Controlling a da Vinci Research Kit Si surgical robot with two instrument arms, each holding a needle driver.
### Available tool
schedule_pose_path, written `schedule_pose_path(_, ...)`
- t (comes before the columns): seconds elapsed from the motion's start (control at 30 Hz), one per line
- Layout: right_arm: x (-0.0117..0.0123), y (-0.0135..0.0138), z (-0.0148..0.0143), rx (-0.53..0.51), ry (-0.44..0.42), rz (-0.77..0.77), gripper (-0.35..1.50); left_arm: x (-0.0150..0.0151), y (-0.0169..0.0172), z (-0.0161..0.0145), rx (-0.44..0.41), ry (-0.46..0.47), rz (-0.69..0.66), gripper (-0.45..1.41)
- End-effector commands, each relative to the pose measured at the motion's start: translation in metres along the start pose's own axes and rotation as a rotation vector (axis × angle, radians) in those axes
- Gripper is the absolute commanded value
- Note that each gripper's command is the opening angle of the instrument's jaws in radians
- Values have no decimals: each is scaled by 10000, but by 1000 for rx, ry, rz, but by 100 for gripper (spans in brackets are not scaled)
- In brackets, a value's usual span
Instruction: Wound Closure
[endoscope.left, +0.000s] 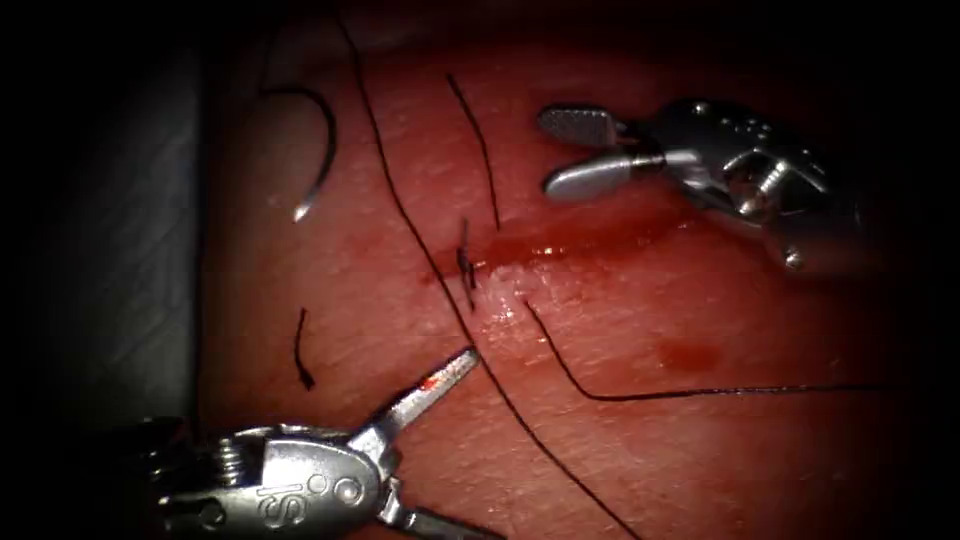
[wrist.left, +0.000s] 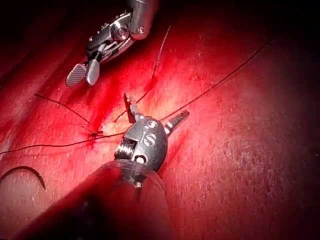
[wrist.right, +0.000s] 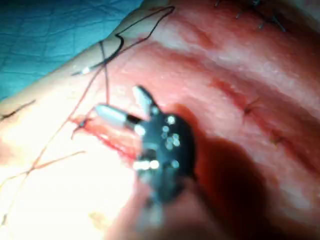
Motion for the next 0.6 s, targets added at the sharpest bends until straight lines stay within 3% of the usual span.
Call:
schedule_pose_path(0.03,-11,0,-9,-12,-5,-12,120,4,8,12,11,-8,6,87)
schedule_pose_path(0.1,-13,1,-19,-24,-16,-35,110,21,14,21,22,-16,18,84)
schedule_pose_path(0.13,-16,2,-31,-35,-39,-66,76,36,19,32,31,-29,35,81)
schedule_pose_path(0.17,-16,2,-31,-35,-39,-66,76,36,19,32,31,-29,35,81)
schedule_pose_path(0.3,-21,3,-48,-71,-69,-106,0,64,18,61,69,-64,29,76)
schedule_pose_path(0.33,-22,3,-50,-79,-72,-107,-10,68,16,65,78,-72,25,76)
schedule_pose_path(0.47,-29,0,-51,-82,-96,-114,-16,81,8,75,122,-120,27,74)
schedule_pose_path(0.5,-33,-3,-50,-80,-108,-120,-32,86,6,77,133,-129,32,71)
schedule_pose_path(0.6,-36,-4,-50,-80,-110,-123,-33,89,2,79,139,-139,45,66)
